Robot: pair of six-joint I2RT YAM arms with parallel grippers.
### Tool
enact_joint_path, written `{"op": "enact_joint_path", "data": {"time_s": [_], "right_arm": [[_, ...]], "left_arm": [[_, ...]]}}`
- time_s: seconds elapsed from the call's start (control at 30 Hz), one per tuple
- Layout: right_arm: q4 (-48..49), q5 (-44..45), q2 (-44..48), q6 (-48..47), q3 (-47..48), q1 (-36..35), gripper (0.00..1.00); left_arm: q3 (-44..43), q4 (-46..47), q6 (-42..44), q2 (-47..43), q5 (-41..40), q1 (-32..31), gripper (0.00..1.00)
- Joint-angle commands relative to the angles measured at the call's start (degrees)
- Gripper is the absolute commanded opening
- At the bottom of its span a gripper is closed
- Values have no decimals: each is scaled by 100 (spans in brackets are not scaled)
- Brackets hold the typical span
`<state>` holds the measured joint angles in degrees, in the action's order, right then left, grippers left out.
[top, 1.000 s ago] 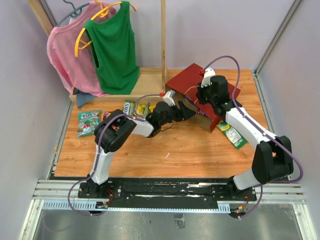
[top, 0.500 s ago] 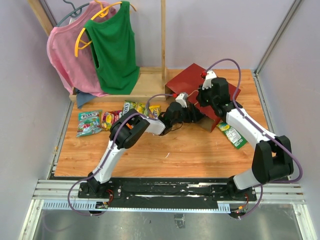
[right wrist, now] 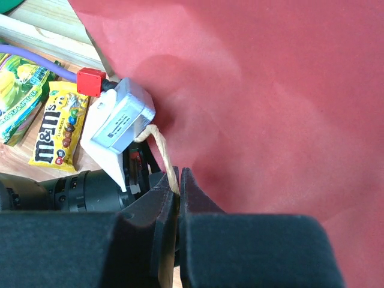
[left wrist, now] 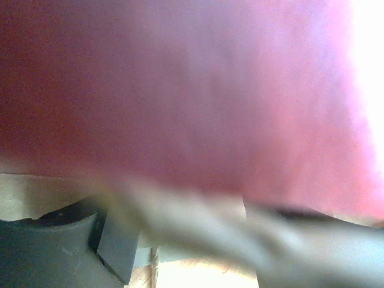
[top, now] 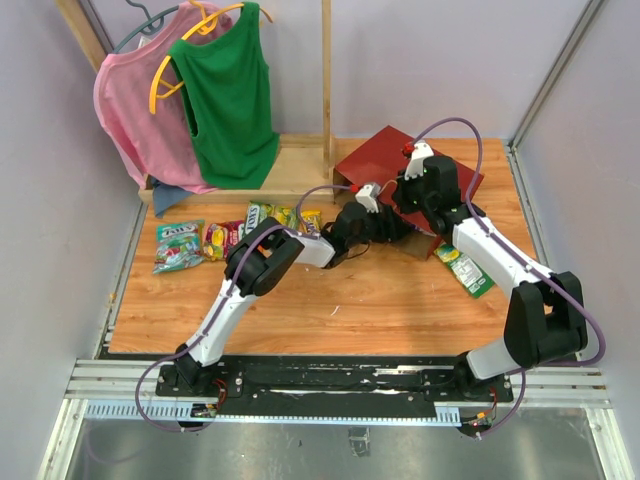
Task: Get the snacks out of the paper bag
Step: Take out the snack from the paper bag.
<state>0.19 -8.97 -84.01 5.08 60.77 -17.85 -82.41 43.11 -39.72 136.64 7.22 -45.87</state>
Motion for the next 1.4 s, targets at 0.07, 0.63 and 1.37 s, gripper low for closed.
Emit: {"op": "enact_joint_path", "data": {"time_s": [0.07,0.63,1.37], "right_arm": [[183,-108,39,113,-60,160,2],[241,-178,161,195,-117,163,2],[338,-273,253,322,-175,169,2]], "left_arm": [[461,1576,-263,13,232,-10,68],[374,2352,-1666,570,-735,-14,60],[-107,1755,-1642,867,-1322,-220,48]]}}
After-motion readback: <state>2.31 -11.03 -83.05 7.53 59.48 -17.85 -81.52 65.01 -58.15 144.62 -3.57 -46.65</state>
